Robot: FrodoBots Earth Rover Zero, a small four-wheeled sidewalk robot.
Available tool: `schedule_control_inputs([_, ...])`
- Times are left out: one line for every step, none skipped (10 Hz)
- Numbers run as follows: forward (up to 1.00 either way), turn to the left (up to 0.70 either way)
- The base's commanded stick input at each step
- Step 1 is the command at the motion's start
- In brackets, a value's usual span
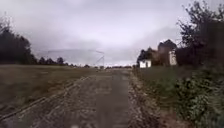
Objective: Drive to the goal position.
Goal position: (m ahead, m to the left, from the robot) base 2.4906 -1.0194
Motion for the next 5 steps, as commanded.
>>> schedule_control_inputs([0.7,0.06])
schedule_control_inputs([0.7,0.03])
schedule_control_inputs([0.7,0.01])
schedule_control_inputs([0.7,0.0])
schedule_control_inputs([0.7,0.0])
